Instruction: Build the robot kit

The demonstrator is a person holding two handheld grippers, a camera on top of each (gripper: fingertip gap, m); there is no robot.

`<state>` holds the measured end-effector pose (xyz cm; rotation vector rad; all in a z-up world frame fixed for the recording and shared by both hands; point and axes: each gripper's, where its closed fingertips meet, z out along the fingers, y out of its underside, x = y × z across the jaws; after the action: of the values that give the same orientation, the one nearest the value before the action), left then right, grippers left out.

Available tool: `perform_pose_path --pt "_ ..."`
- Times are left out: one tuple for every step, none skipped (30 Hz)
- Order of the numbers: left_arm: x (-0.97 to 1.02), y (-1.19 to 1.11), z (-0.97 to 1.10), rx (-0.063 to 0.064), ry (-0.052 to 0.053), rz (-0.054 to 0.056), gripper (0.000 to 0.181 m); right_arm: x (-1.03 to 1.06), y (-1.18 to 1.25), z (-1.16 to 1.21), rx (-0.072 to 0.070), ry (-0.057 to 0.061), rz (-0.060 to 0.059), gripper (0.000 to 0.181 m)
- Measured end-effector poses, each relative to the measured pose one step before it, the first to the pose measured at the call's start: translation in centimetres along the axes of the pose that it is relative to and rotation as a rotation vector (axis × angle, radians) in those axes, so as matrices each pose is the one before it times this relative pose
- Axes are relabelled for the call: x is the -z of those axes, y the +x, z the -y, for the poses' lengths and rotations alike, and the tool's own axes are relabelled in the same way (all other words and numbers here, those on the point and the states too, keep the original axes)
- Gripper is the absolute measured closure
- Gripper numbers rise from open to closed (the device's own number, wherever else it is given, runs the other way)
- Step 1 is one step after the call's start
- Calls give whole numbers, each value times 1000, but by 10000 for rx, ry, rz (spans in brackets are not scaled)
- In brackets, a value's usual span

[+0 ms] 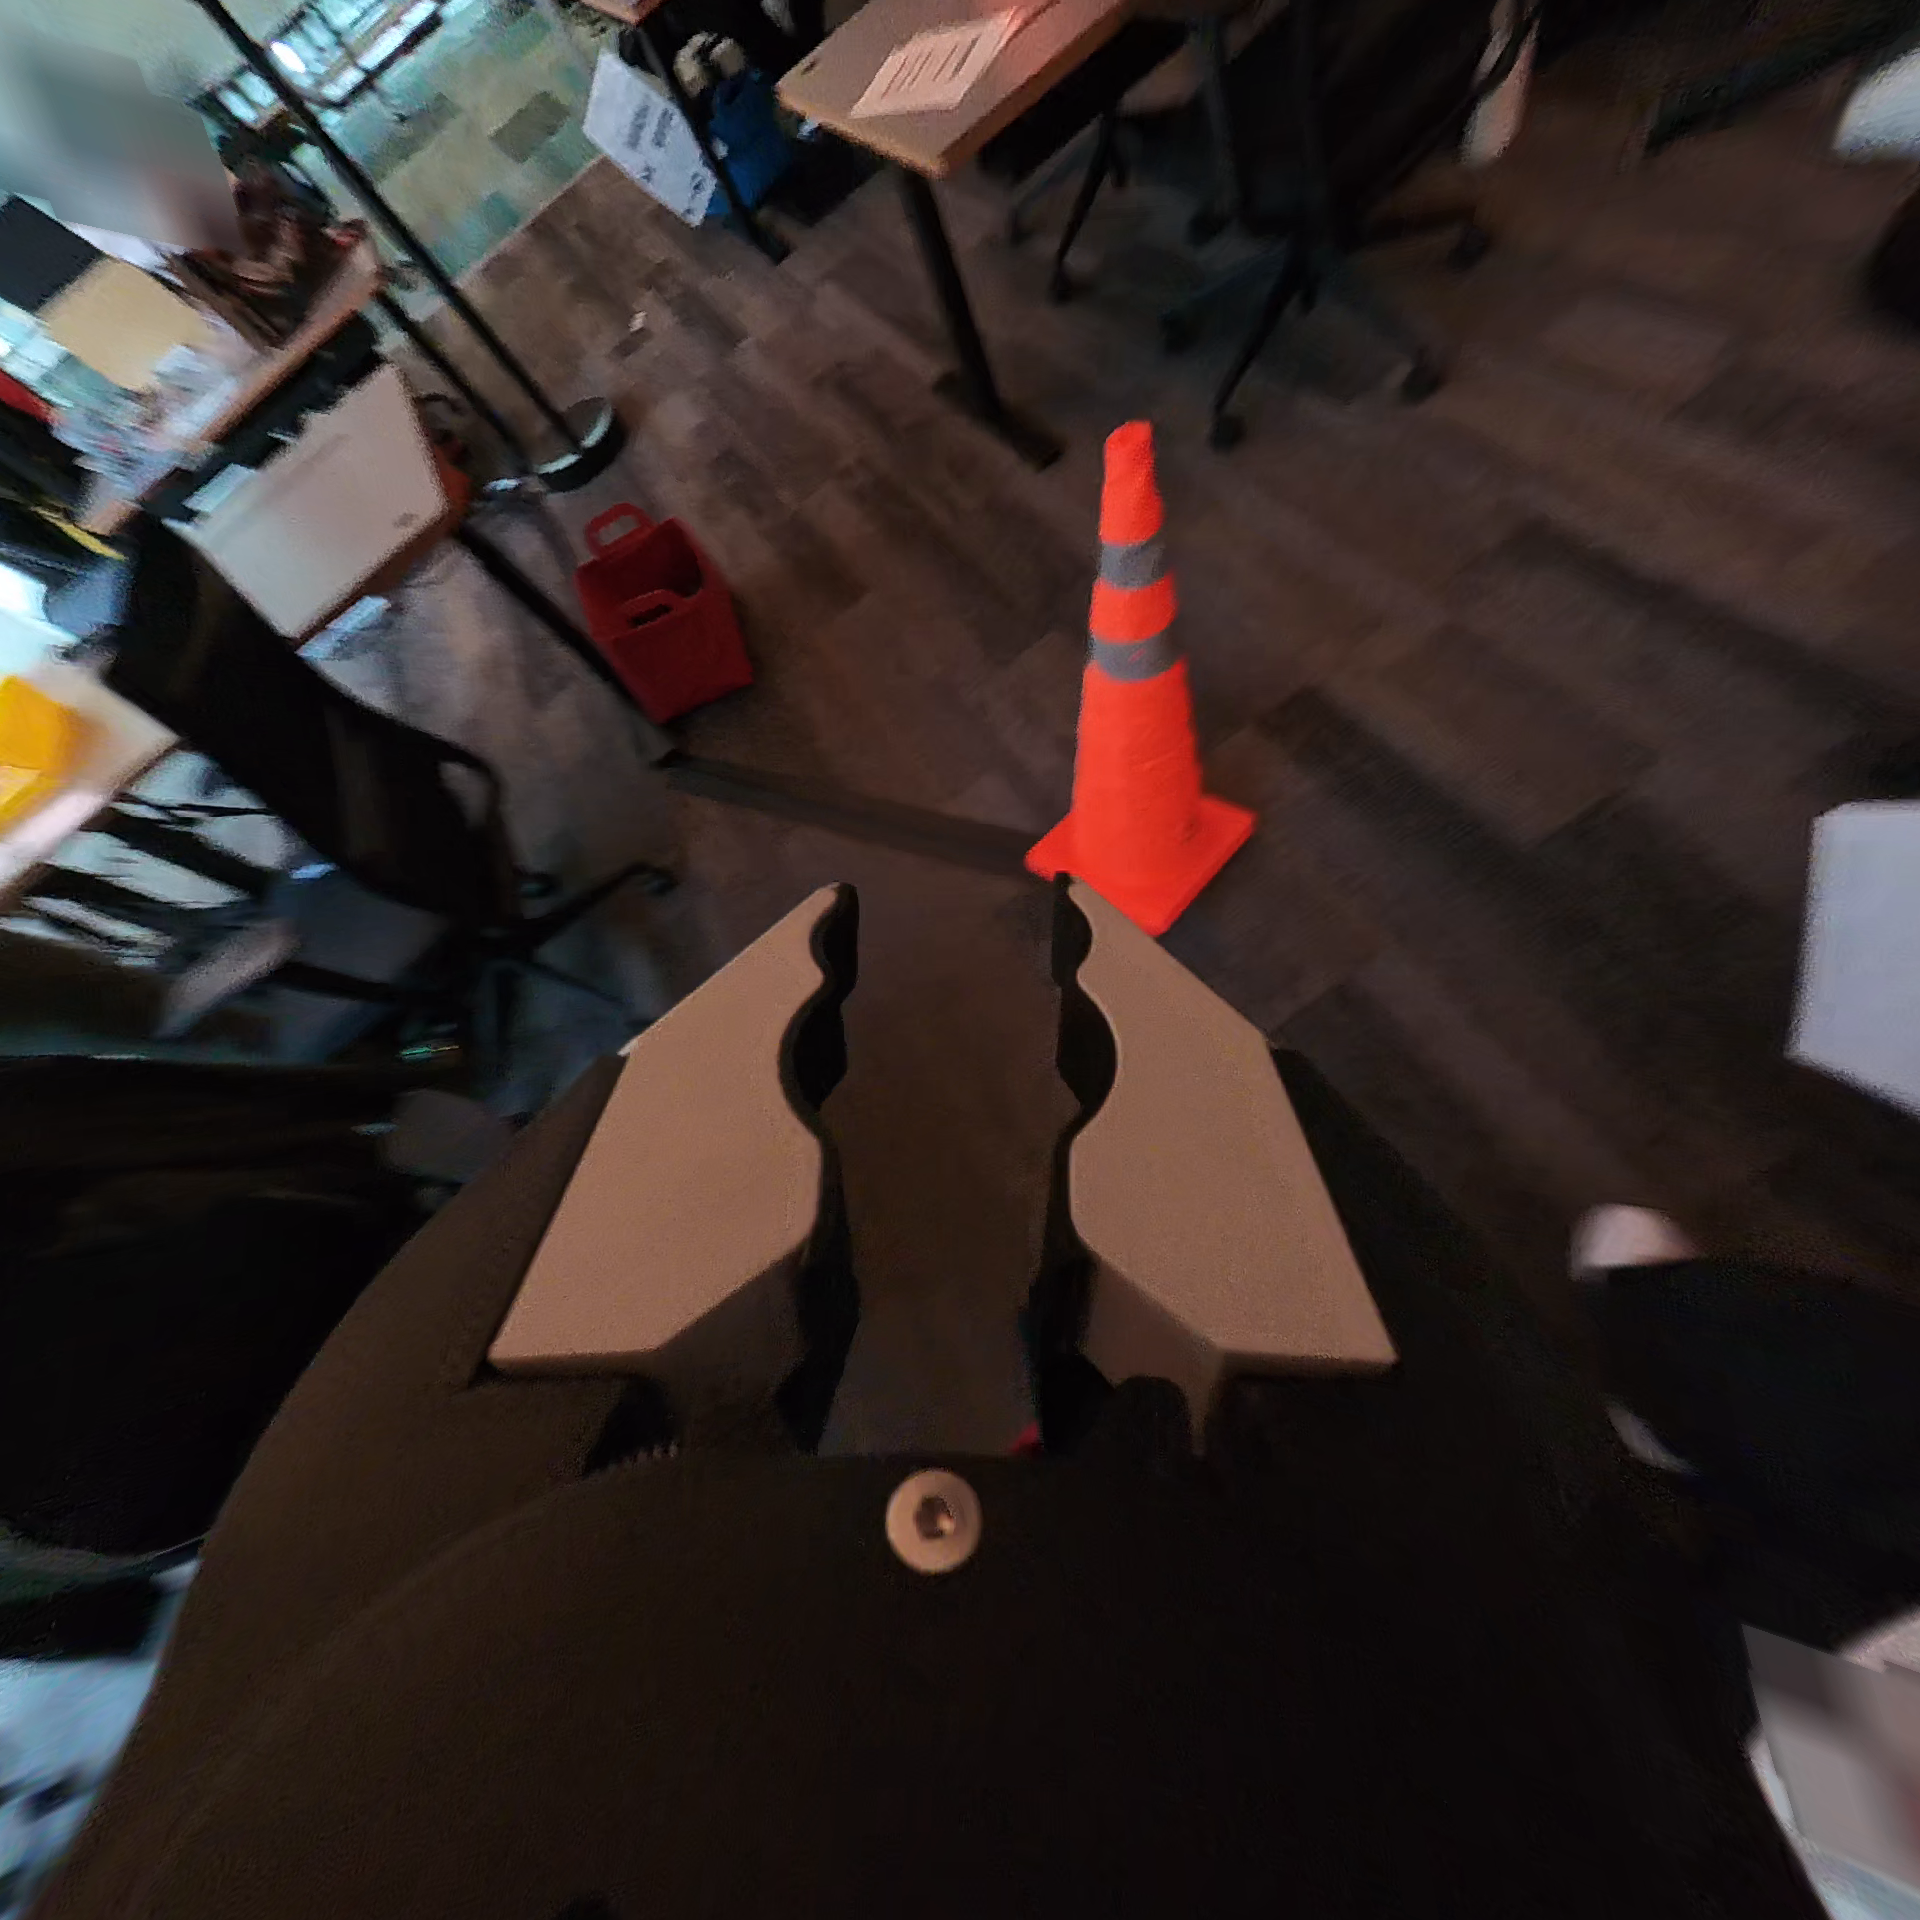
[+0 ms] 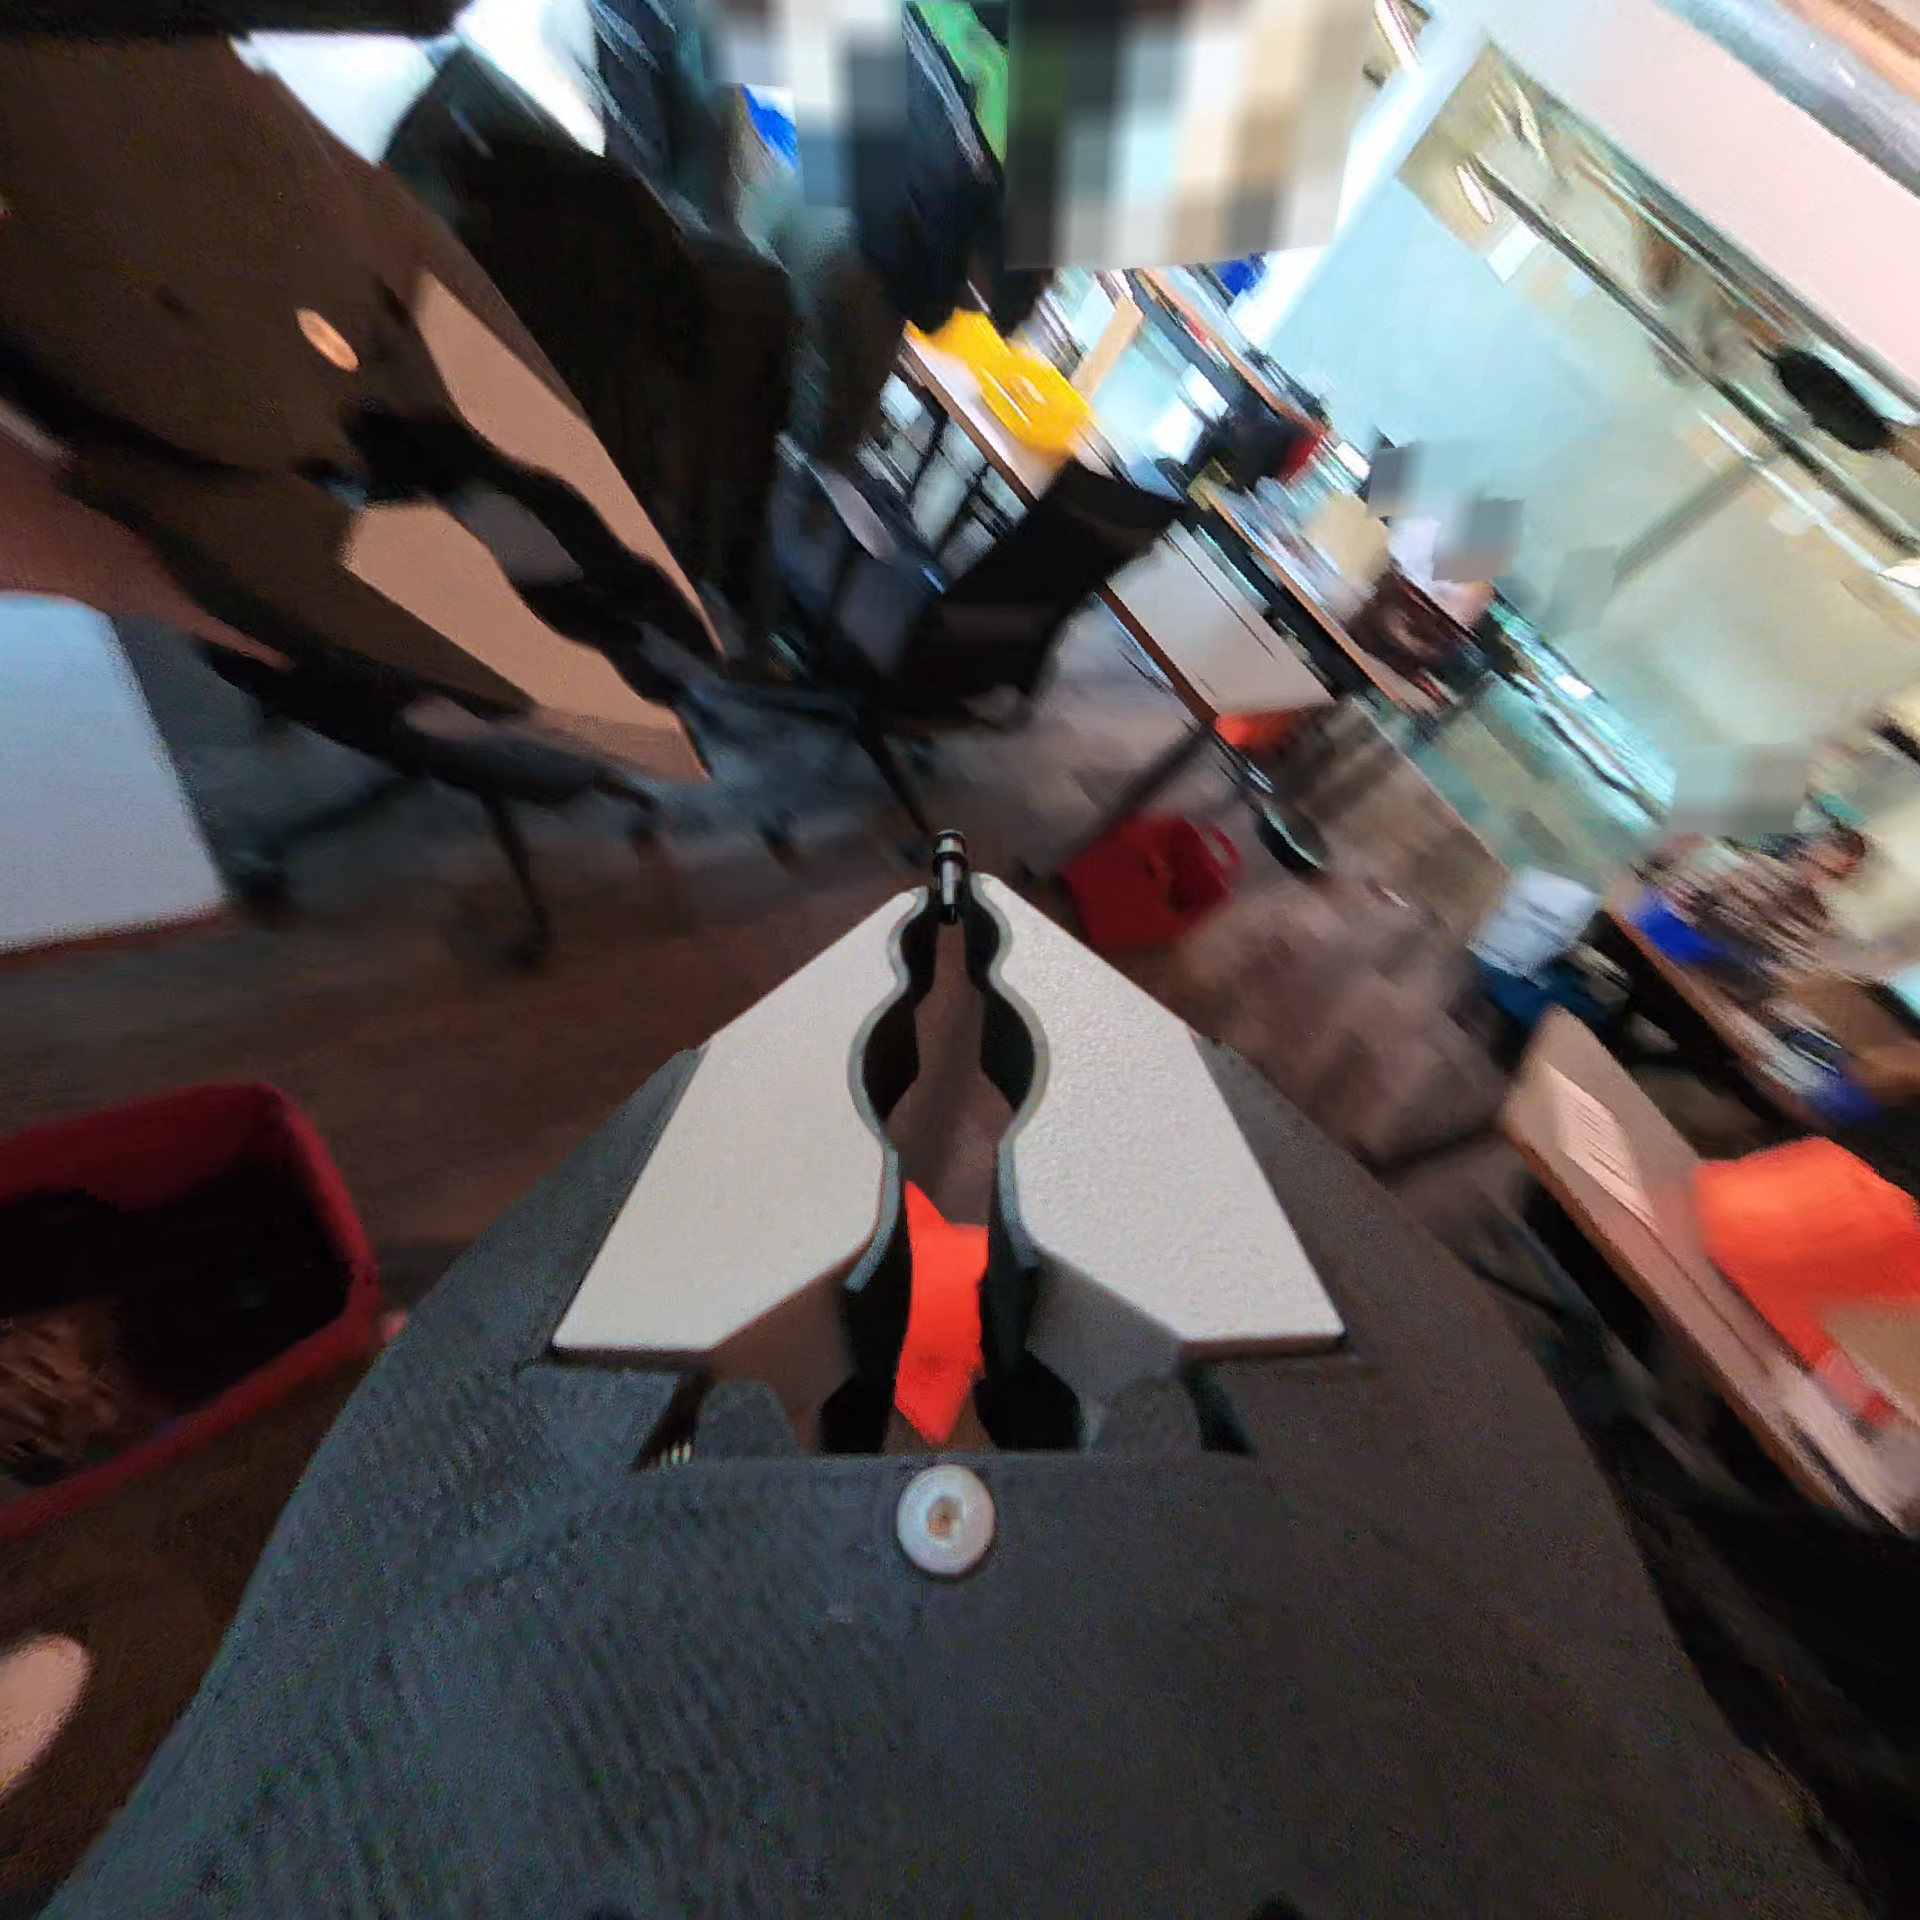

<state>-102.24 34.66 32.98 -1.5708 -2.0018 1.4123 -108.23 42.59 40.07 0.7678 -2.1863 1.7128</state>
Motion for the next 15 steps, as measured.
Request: perform_pose_path --pt "-388 -606 109 803 406 -580 146 -1210 -515 1089 -318 743 819 177" --pt "-241 -492 401 867 539 -665 146 -1206 -153 775 -347 628 676 177" --pt "-115 -416 669 896 685 -710 145 -1210 339 394 -311 436 468 177" --pt "-4 -443 799 873 746 -698 144 -1172 347 256 -114 407 550 177" --pt "53 -768 784 783 661 -485 143 -1097 406 203 15 428 585 177" --pt "24 -1008 651 596 503 -278 140 -1053 761 42 36 388 424 177" --pt "-31 -1048 497 373 366 -153 139 -1053 1042 -183 9 305 312 177" --pt "-88 -994 370 196 283 -108 140 -1097 1047 -377 -16 242 383 178" --pt "-154 -860 298 105 245 -119 143 -1094 1009 -456 -16 246 482 178" --pt "-155 -787 219 95 264 -95 146 -1033 1043 -540 24 237 537 178" --pt "-149 -808 143 98 301 -31 147 -891 1090 -572 130 240 552 178" --pt "-127 -866 -45 85 275 59 148 -714 1164 -547 256 264 536 177" --pt "-64 -876 -249 52 229 139 149 -542 1205 -551 324 263 547 178" --pt "-14 -780 -378 -36 206 198 151 -414 1232 -421 378 362 564 178" --pt "25 -905 -517 -121 151 391 154 -373 1290 -413 296 370 564 178"
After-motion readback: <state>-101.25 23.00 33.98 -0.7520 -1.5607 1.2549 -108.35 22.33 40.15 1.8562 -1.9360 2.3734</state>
